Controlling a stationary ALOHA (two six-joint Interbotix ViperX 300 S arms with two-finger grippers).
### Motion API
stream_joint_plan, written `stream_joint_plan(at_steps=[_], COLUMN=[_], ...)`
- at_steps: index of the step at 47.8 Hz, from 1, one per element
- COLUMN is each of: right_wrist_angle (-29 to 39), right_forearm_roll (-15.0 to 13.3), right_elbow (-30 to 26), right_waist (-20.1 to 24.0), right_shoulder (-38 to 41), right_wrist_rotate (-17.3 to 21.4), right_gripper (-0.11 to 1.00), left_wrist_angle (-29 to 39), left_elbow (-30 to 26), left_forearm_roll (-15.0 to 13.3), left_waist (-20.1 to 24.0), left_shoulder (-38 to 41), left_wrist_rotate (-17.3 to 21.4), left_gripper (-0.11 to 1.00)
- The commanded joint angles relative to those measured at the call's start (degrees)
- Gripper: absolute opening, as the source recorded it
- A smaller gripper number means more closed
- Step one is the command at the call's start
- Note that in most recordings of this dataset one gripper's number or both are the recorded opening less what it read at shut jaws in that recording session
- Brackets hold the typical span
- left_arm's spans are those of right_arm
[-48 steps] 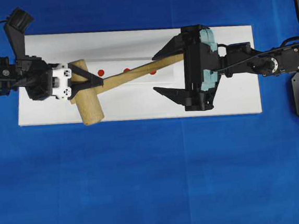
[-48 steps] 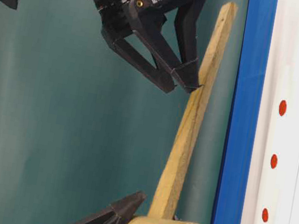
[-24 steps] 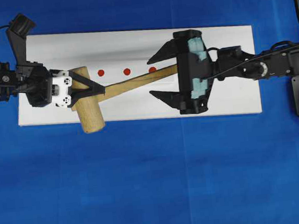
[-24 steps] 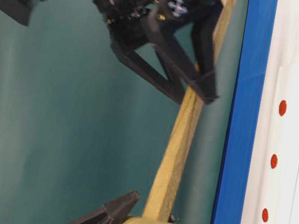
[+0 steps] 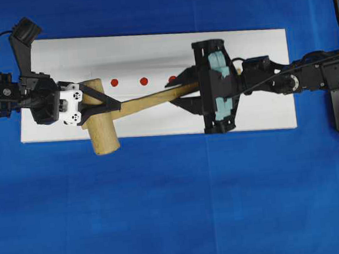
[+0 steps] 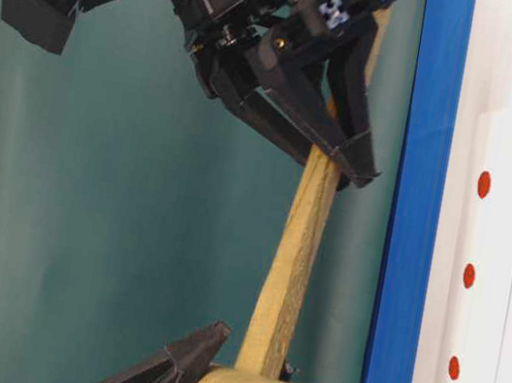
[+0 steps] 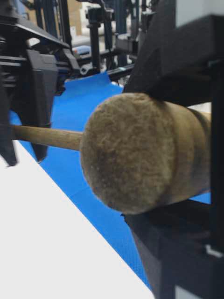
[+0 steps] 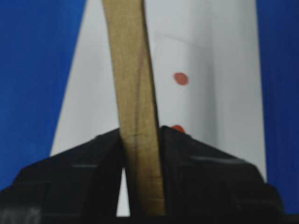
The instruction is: Hit the mark with a hammer.
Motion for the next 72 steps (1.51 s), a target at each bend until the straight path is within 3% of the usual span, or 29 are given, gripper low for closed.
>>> stream_joint_plan(at_steps=[1,11,41,47,51,72], right_wrist_angle=[0.1,0.9,2.0,2.0,2.0,2.0], right_forearm_roll=[0.0,0.0,0.1,0.1,0.2,2.3], right_elbow=[-1.5,-1.6,-1.6,-1.6,-1.6,1.8], right_waist=[-0.4,-0.4,-0.4,-0.4,-0.4,-0.4], right_shoulder=[-0.6,-0.6,-0.6,-0.6,-0.6,-4.2], right_wrist_rotate=[0.4,0.4,0.7,0.8,1.1,1.5], right_gripper=[0.11,0.10,0.10,0.10,0.10,0.10], left_wrist_angle=[-0.6,-0.4,6.3,6.3,6.4,10.6], left_elbow=[-2.0,-2.2,-2.5,-2.4,-2.4,0.9], left_forearm_roll=[0.1,0.2,0.1,0.1,0.1,-0.1], left_waist=[-0.2,-0.2,0.3,0.3,0.3,0.3], left_shoulder=[-1.2,-2.3,-3.7,-3.8,-3.8,-8.8], left_wrist_rotate=[0.6,3.5,4.0,3.6,3.5,2.7], left_gripper=[0.45,0.45,0.46,0.78,0.92,0.93])
